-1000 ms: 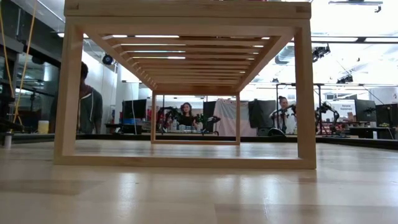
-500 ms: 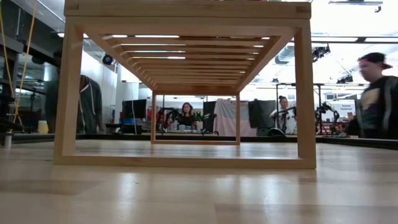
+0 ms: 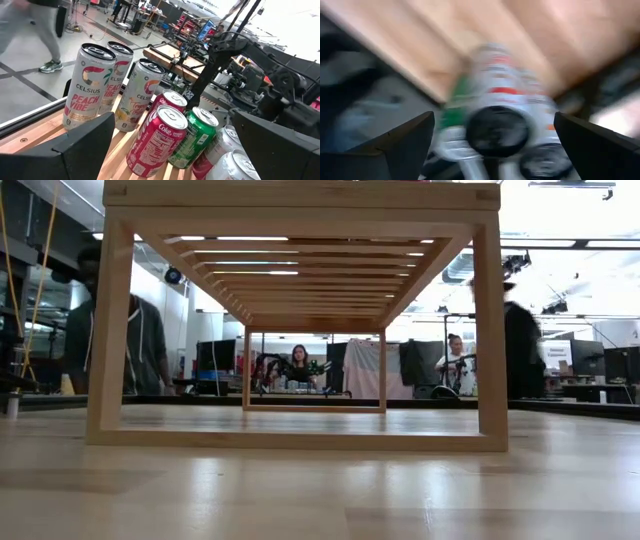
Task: Place canned beverage on shelf
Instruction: Put the white pink can on the shelf
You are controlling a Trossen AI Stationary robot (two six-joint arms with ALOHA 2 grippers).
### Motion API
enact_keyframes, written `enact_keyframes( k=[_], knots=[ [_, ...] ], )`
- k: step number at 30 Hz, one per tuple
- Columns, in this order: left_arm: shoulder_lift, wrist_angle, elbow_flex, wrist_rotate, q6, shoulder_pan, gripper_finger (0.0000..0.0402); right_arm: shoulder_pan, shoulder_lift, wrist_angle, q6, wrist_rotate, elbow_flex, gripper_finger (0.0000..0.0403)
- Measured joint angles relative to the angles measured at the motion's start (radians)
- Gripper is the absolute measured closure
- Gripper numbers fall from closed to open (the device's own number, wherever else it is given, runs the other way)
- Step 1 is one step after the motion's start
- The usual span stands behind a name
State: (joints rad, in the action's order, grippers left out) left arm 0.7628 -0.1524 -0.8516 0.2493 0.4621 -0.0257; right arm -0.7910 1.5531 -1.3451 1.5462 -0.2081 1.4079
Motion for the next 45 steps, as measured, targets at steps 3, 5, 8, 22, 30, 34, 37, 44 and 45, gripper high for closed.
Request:
enact_keyframes(
  k=[3,5,8,22,30,34,37,44,45],
  knots=[
    [0.000,0.000,0.000,0.000,0.000,0.000,0.0002,0.001,-0.042,0.032,0.021,0.021,-0.028,0.0007],
    [0.000,0.000,0.000,0.000,0.000,0.000,0.0002,0.002,-0.044,0.030,0.002,0.000,-0.046,0.0007],
    [0.000,0.000,0.000,0.000,0.000,0.000,0.0002,0.000,-0.043,0.068,-0.019,-0.036,-0.086,0.0007],
    [0.000,0.000,0.000,0.000,-0.005,0.000,0.0002,-0.002,-0.041,0.191,-0.020,-0.104,-0.182,0.0025],
    [-0.014,-0.002,0.000,0.000,-0.030,0.000,0.0002,0.006,-0.041,0.152,-0.056,-0.107,-0.141,0.0168],
    [-0.057,0.034,0.000,0.000,-0.038,0.000,0.0002,0.021,-0.041,0.079,-0.133,-0.064,-0.051,0.0170],
    [-0.096,0.092,0.000,0.002,-0.058,0.000,0.0002,0.066,-0.041,0.023,-0.240,-0.005,0.040,0.0170],
    [-0.164,0.173,-0.001,0.029,-0.099,0.000,0.0002,0.243,-0.041,-0.203,-0.509,0.031,0.166,0.0170],
    [-0.169,0.177,-0.001,0.029,-0.100,0.000,0.0002,0.269,-0.041,-0.230,-0.546,0.027,0.172,0.0170]
  ],
)
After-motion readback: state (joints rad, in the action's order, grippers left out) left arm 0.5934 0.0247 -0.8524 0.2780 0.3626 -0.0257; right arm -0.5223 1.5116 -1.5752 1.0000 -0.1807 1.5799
